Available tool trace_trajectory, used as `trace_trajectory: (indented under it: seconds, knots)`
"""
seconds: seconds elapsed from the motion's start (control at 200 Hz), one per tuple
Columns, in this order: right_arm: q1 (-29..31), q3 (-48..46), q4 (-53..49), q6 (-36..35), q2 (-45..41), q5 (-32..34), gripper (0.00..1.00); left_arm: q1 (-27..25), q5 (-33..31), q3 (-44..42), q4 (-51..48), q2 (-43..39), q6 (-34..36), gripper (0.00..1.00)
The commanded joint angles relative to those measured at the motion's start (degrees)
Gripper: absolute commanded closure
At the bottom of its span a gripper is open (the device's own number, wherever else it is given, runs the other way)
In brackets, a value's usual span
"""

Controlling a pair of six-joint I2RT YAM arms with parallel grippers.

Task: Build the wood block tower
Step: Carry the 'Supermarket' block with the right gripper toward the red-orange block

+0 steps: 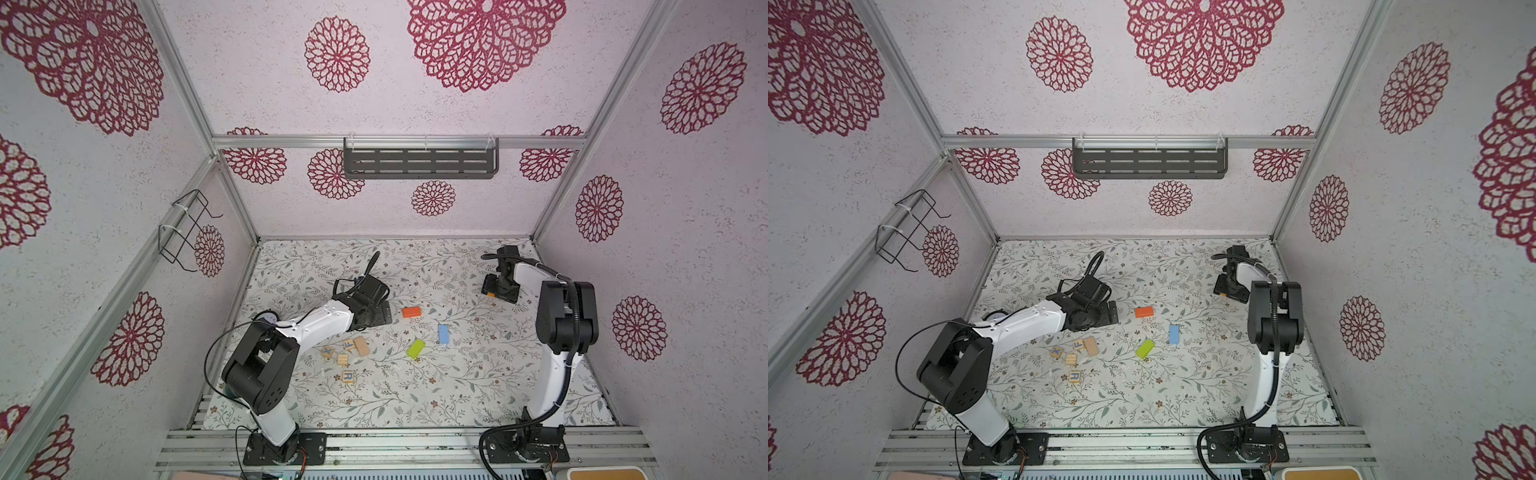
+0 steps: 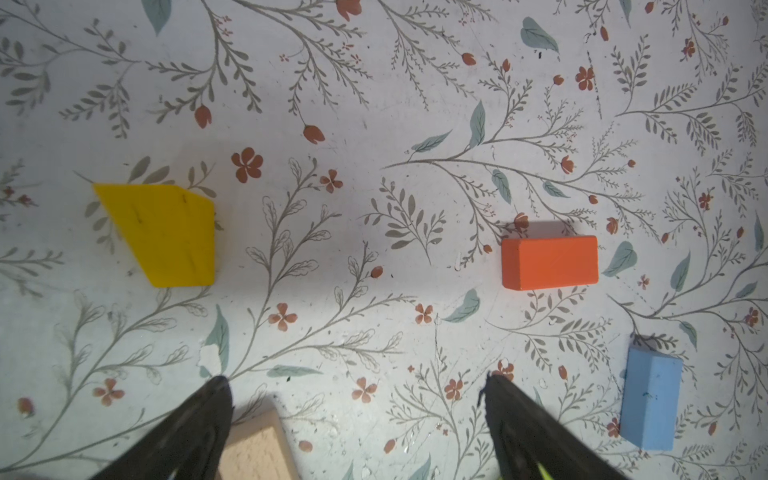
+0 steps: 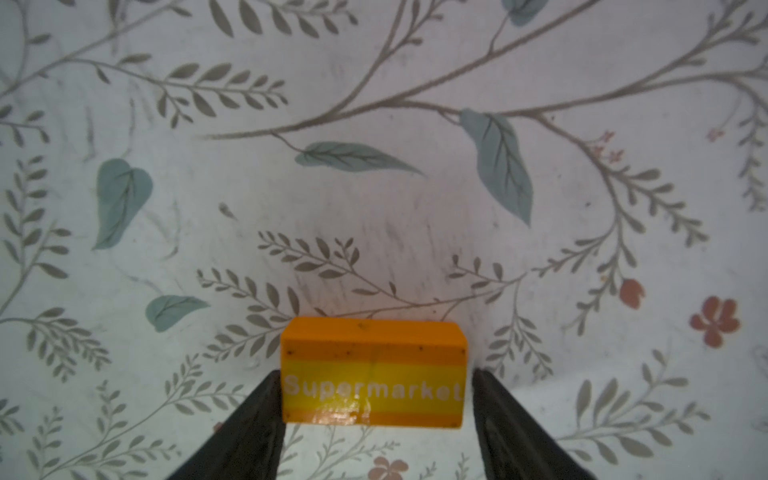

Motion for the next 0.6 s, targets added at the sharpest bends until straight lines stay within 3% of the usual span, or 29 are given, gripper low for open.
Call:
trace_trajectory:
  seconds: [0.0, 0.315, 0.595]
  knots:
    - [-0.6, 1.3, -0.9, -1.0, 0.4, 0.9, 0.34, 0.5, -0.4, 1.1, 0.0, 1.1, -0.7, 0.03]
    - [-0.6, 1.5, -1.2, -1.6, 0.2, 1.1, 0.51, 0.5, -1.0, 0.9, -1.4, 0.2, -0.8, 0.03]
    - [3.3, -1.7, -1.8, -0.8, -5.9, 0.4, 0.51, 2.0, -1.7, -2.7, -2.0, -4.1, -0.9, 0.03]
